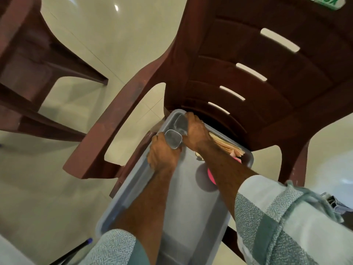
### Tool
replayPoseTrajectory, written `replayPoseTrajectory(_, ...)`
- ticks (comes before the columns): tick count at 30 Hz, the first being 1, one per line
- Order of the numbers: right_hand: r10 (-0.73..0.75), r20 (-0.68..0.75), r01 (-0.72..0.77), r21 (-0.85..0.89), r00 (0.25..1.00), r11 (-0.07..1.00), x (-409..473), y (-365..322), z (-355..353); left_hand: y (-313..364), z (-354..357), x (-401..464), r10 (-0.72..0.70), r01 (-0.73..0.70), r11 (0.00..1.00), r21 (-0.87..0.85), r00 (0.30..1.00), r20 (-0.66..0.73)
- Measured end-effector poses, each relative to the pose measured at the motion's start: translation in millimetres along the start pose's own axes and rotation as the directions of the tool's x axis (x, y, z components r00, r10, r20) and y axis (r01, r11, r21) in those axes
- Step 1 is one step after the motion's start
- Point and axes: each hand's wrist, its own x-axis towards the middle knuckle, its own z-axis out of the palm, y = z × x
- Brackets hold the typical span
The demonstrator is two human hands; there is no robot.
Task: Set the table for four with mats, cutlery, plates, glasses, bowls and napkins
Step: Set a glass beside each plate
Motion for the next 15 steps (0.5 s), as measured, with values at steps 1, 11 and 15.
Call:
replayPoseTrajectory(1,0.007,-0.011,-0.006,0.025,1.0,1.0,-2,-1,-1,-2,-3,-2,0.016,-0.016,1.0,-0.02,1.0,-0.025)
replayPoseTrajectory(11,-0.025,-0.157,0.076,0.33,0.987,0.941,-96,0,-42,-9,-65,-79,0.118,-0.13,0.983,-0.131,0.988,-0.098)
replayPoseTrajectory(15,-0.097,-0.216,0.174,0.379,0.972,0.909,-169,8,-69,3,-96,-151,0.145,-0.166,0.942,-0.291,0.985,-0.092)
